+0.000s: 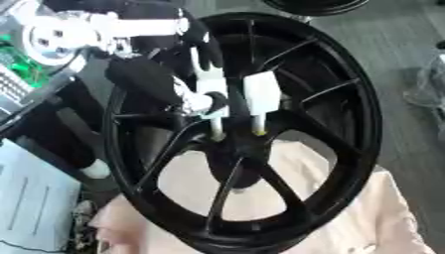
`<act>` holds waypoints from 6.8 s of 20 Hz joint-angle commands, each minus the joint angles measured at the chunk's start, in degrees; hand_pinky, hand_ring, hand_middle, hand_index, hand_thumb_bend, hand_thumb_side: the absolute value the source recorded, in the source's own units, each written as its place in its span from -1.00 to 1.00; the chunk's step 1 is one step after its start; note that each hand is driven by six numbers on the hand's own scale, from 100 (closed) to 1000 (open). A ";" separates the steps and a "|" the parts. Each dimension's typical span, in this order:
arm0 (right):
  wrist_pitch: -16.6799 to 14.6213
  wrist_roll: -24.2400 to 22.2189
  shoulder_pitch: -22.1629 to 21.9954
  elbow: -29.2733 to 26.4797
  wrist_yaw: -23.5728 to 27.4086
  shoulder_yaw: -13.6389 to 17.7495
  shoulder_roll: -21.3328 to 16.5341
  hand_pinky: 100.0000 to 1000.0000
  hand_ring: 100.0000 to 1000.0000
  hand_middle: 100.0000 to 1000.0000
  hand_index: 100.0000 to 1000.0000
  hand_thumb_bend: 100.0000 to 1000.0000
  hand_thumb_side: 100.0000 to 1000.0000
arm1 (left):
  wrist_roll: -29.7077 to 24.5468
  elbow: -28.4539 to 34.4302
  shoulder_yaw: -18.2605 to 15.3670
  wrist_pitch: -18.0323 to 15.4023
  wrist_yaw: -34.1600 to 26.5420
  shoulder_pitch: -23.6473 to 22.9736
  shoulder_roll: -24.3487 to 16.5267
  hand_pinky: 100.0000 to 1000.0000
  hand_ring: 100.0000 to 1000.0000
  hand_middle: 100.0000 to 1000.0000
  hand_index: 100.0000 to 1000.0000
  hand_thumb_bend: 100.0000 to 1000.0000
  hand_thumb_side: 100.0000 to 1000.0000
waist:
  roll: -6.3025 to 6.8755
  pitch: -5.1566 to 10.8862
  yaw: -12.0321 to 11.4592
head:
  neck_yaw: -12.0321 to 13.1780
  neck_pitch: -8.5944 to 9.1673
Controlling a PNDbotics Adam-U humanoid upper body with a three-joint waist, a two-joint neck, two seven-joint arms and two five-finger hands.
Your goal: Pull the pin out of the wheel hub.
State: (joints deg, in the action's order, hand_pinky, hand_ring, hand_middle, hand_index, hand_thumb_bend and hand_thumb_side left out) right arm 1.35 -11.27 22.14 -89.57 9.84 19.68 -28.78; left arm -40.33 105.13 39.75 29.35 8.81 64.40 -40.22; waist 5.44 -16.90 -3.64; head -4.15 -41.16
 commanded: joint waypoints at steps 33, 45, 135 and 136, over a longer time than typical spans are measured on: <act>-0.23 -0.92 0.79 -0.44 -0.77 -0.08 -1.70 0.86 0.24 0.36 0.77 -1.00 0.30 | -8.86 -3.22 -1.41 5.26 2.70 -0.26 0.76 0.19 0.32 0.47 0.62 -0.46 -0.07 | -0.68 0.16 0.45 | 0.15 0.21; -0.23 -1.01 0.92 -0.37 -0.81 -0.09 -1.63 0.86 0.24 0.36 0.77 -1.00 0.31 | -9.25 -4.59 -0.96 5.44 2.83 -0.54 1.76 0.18 0.30 0.42 0.61 -0.46 -0.03 | -0.72 0.00 0.61 | 0.22 0.14; 0.49 1.03 0.88 -0.85 0.46 2.09 -1.94 0.88 0.25 0.38 0.79 -1.00 0.40 | 29.27 -10.03 -51.94 -9.03 -0.26 -53.91 -8.85 0.60 0.59 0.56 0.80 -0.49 0.55 | -1.47 -0.63 -1.73 | -2.61 2.55; 0.49 1.02 0.87 -0.84 0.44 2.07 -1.95 0.88 0.25 0.38 0.79 -1.00 0.40 | 29.45 -9.73 -52.00 -9.14 -0.54 -53.43 -8.66 0.57 0.56 0.52 0.78 -0.67 0.65 | -1.47 -0.61 -1.74 | -2.56 2.47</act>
State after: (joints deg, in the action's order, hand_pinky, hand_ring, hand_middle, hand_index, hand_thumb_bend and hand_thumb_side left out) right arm 1.88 -10.39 22.60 -89.59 10.15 21.32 -29.01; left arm -10.68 95.06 -10.83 20.70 7.52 10.41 -47.42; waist 4.04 -18.57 -5.35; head -6.84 -39.16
